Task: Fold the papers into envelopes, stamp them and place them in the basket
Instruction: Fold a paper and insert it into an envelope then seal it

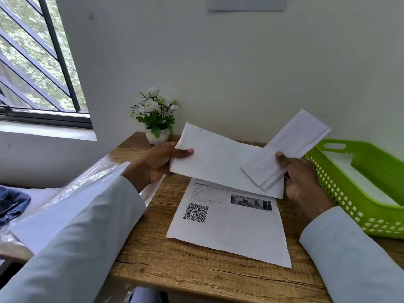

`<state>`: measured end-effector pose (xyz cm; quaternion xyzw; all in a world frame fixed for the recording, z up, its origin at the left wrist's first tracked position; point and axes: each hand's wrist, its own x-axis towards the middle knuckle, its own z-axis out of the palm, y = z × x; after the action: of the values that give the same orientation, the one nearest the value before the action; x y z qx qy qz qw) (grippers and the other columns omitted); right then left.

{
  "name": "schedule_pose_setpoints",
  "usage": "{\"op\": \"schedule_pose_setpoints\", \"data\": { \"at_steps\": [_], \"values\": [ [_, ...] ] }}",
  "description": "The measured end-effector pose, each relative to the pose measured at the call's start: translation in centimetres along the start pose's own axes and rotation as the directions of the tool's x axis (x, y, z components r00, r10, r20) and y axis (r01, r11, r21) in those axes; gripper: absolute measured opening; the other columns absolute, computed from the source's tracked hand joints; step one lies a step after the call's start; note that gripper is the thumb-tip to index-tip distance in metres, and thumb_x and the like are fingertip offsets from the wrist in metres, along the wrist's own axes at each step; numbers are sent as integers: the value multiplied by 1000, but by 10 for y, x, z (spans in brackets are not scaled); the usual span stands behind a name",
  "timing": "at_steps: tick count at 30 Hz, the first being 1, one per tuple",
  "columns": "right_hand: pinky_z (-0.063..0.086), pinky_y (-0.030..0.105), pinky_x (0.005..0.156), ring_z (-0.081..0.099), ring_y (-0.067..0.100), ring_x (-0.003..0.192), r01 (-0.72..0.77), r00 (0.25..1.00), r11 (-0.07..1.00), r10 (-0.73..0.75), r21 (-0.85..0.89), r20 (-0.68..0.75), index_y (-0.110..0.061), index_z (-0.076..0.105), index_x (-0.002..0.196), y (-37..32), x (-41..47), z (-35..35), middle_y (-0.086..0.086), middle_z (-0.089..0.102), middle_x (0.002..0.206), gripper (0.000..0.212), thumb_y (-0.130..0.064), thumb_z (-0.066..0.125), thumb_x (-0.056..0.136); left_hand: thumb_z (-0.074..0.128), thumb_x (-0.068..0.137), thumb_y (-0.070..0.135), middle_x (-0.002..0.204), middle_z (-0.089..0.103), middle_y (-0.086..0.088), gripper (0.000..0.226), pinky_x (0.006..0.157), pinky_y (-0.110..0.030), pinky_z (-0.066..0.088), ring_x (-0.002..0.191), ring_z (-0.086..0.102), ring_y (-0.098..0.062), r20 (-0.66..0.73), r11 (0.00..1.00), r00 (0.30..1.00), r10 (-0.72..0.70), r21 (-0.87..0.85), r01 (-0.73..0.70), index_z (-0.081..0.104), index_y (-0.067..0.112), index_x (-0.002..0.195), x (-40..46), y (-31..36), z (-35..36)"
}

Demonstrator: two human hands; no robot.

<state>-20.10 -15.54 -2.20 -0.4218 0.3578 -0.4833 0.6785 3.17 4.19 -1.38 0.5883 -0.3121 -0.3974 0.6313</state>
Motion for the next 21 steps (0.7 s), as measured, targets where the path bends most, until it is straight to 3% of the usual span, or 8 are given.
{"op": "schedule_pose_setpoints", "data": {
  "at_steps": [2,6,9,12,14,16,18,21],
  "values": [
    [51,28,66,63,14,85,-1,1000,1000,1,1,-7,-7,58,131,1,1,0,7,66,122,48,-2,72,85,75,73,9,115,70,-14,47,87,-39,56,104,68,-30,31,999,999,24,-34,-23,63,5,118,-3,6,2],
    [49,29,67,61,15,87,-2,1000,1000,2,-18,1,-10,58,131,2,0,1,3,65,118,48,-2,71,86,74,73,7,121,67,-18,58,85,-43,56,107,65,-33,5,998,999,53,-31,-53,56,0,128,-8,15,6],
    [50,39,87,59,22,105,-2,1000,999,3,-38,26,-12,57,132,2,0,1,2,63,120,47,-6,71,87,76,73,15,103,71,-14,39,70,-37,58,97,66,-32,-136,993,985,105,-32,-110,62,6,108,-13,26,14],
    [47,38,84,57,22,107,-10,999,999,12,-35,49,-14,55,133,1,-4,2,0,61,120,48,-8,71,88,79,77,16,89,72,-11,17,70,-39,59,83,68,-27,-338,965,908,246,-1,-262,65,11,86,-18,42,25],
    [47,36,80,58,22,106,0,998,1000,1,-14,63,-15,55,134,-2,-5,2,0,62,121,50,-9,71,87,77,79,13,82,70,-6,12,55,-27,56,71,67,-17,-443,901,792,419,96,-423,66,13,82,-23,57,35],
    [49,36,75,60,19,99,20,997,1000,-20,-2,71,-17,54,135,-5,-6,2,1,63,122,51,-11,72,87,77,80,15,77,67,0,9,54,-24,52,66,62,-11,-464,749,592,659,332,-573,69,18,83,-28,70,43],
    [51,38,76,60,19,95,26,996,999,-29,30,85,-17,55,134,-9,-8,2,2,63,122,49,-12,71,88,76,79,20,64,59,7,8,54,-22,45,56,50,-6,-372,526,372,850,609,-593,72,20,85,-35,81,51],
    [55,32,65,63,18,91,22,992,994,-35,111,123,-16,60,125,-16,-11,2,2,66,113,39,-11,70,88,71,79,13,60,49,17,10,54,-18,34,51,41,-2,-54,95,101,993,882,-463,75,17,87,-53,87,78]
  ]
}}
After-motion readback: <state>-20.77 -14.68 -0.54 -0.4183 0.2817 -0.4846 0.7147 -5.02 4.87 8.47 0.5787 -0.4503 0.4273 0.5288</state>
